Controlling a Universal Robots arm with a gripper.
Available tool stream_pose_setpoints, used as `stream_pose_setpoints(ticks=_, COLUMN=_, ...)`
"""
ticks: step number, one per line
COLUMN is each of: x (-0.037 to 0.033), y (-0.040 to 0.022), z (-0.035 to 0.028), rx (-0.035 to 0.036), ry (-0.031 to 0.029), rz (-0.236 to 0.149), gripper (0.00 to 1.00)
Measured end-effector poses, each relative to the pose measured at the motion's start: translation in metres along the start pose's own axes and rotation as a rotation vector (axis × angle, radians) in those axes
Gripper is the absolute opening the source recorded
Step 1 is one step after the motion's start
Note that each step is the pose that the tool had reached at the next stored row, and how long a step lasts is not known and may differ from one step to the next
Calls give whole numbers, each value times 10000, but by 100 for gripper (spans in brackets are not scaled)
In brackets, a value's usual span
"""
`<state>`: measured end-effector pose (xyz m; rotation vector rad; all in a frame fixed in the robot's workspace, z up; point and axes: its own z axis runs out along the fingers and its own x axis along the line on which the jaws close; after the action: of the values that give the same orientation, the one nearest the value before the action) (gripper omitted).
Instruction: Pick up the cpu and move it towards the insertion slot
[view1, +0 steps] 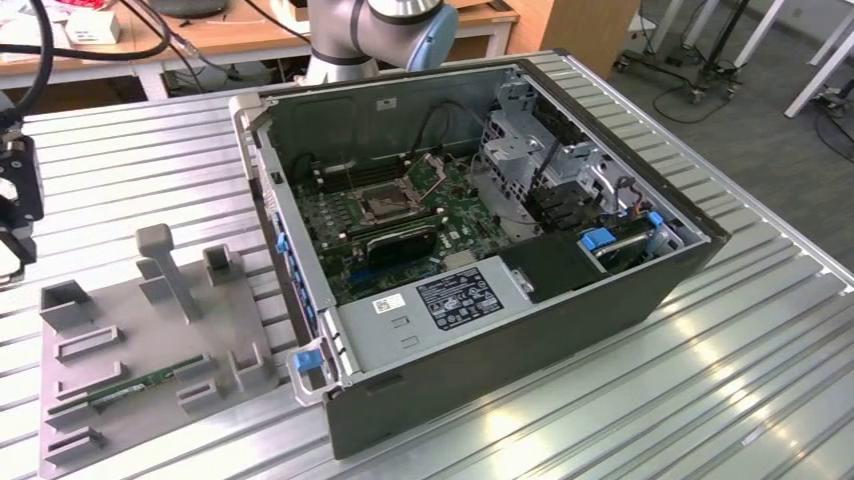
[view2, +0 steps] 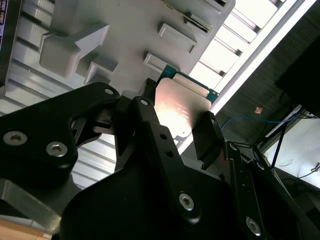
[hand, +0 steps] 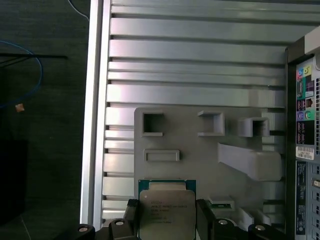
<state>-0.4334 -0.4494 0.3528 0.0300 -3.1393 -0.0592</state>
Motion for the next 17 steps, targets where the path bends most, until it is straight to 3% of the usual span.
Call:
stream_pose_setpoints(ticks=6, x=1, y=4, z=-105, rx=1, ry=1, rz=0, gripper=54)
stream_pose_setpoints(ticks=17, x=1, y=5, z=-131, rx=0, ry=0, rz=0, gripper=54)
